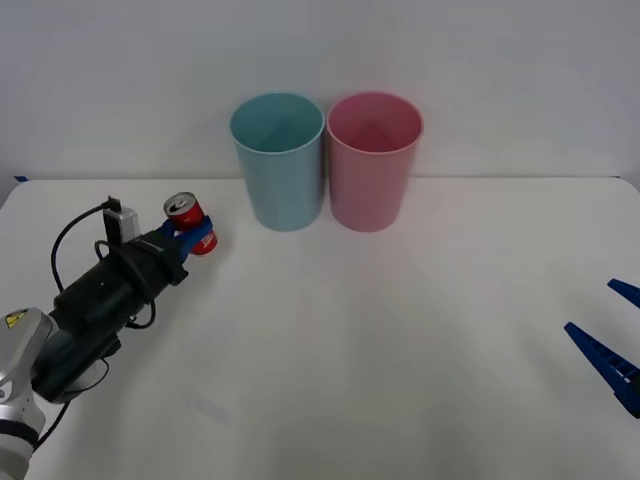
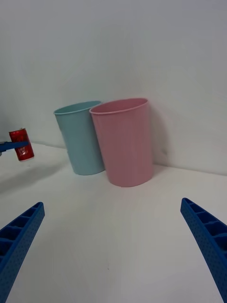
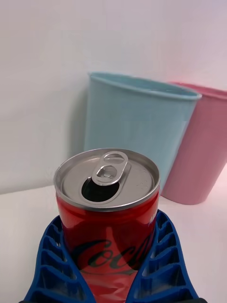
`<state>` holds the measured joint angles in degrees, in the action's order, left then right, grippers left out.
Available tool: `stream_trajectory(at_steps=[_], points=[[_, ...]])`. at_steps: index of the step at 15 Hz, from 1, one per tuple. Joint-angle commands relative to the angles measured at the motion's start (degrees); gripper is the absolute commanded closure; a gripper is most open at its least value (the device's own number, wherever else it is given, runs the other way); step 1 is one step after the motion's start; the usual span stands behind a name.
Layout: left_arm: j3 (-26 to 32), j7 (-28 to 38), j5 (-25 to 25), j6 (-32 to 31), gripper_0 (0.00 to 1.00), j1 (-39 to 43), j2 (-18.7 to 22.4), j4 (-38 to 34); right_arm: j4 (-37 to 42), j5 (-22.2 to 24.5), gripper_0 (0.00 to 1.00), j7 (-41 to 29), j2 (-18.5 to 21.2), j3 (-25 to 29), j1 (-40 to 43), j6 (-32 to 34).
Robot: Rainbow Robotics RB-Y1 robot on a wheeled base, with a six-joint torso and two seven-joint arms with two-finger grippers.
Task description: Grasp the object on the table and drop it into the matching bin: aluminum can to the light blue bin, PET bottle to the pink bin.
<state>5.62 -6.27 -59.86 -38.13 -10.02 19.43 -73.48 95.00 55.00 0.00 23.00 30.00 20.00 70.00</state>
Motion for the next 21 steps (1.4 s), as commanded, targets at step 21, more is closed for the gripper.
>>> stream_trajectory(at_steps=[21], points=[[5.3, 32.8, -16.3, -2.3, 1.0, -11.1, 5.8, -16.2, 0.0, 0.0, 0.0, 0.0, 0.0, 0.0, 0.0, 0.0]])
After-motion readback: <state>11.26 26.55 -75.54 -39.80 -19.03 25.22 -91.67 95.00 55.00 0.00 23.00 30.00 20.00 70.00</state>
